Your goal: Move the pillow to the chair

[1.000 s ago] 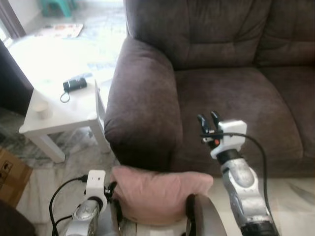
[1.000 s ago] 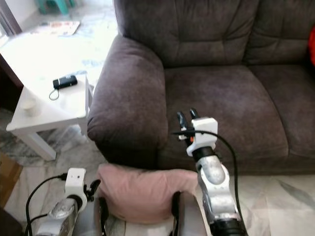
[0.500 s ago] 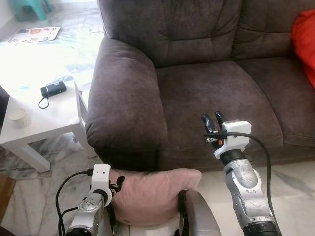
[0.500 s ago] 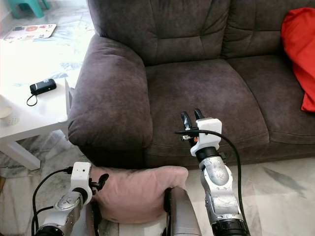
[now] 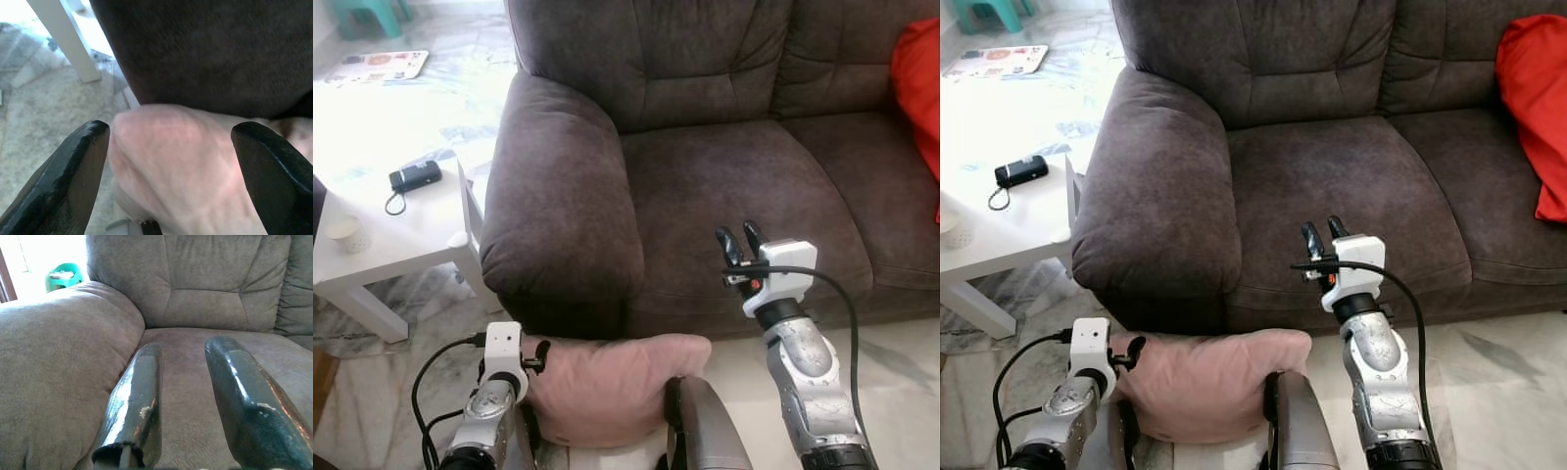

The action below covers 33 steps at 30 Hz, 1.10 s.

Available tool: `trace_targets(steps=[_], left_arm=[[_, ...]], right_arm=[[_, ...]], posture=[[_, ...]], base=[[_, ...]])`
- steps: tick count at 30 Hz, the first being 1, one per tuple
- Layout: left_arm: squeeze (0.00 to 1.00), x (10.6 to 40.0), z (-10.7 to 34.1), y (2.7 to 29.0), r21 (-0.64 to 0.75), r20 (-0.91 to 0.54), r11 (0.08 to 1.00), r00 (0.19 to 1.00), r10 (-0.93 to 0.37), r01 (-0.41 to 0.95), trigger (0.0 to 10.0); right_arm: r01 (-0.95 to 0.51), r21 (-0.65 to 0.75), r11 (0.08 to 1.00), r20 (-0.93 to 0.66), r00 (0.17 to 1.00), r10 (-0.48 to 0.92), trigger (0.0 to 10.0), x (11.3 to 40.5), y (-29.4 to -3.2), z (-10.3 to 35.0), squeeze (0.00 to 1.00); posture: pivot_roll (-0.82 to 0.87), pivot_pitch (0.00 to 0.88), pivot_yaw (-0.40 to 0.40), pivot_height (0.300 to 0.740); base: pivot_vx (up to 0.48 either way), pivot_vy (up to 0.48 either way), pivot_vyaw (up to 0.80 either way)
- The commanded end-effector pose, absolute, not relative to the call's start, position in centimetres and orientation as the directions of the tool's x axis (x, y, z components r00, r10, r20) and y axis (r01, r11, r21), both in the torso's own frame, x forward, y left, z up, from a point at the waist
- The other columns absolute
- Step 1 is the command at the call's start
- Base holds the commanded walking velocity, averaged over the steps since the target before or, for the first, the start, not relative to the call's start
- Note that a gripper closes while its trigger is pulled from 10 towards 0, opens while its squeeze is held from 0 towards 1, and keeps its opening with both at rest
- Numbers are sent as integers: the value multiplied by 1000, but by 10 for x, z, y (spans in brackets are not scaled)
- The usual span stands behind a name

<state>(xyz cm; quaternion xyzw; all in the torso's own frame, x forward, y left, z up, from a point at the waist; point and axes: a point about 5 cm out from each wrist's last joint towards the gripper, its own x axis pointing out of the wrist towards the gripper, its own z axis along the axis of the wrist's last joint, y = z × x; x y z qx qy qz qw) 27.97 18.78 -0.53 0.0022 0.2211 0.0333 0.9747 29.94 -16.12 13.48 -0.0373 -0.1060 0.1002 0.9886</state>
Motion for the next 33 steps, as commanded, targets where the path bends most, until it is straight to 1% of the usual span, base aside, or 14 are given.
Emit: trace_targets(steps=[1,9,16,18,21,28,33], left_arm=[[0,277,-9,189,6,-444,995,892,89,-96,10000],[0,280,-8,191,-1,-433,993,895,105,-118,10000],[0,286,0,193,-9,-390,989,911,133,-149,10000],[0,286,1,194,-4,-376,988,916,141,-154,10000],[0,286,1,197,6,-370,987,917,150,-159,10000],[0,282,1,206,34,-351,983,919,181,-180,10000],[0,279,-1,212,63,-373,978,904,210,-201,10000]], right_arm=[[-197,-103,975,225,950,216,10000,297,-163,141,0],[-191,-120,974,209,955,212,10000,299,-172,146,0],[-181,-183,966,93,975,200,10000,308,-181,131,0],[-184,-166,969,77,977,199,10000,312,-182,129,0],[-191,-178,965,53,978,204,10000,315,-182,126,0],[-196,-173,965,42,977,207,10000,313,-184,125,0],[-188,-180,965,34,980,198,10000,309,-189,124,0]], posture=[[-59,151,-45,540],[-83,173,-68,540],[-91,210,-113,540],[-96,222,-129,540],[-94,229,-137,540],[-87,257,-148,540],[-100,280,-159,540]], base=[[0,0,0],[0,0,0],[0,0,0],[0,0,0],[0,0,0],[0,0,0],[0,0,0]])
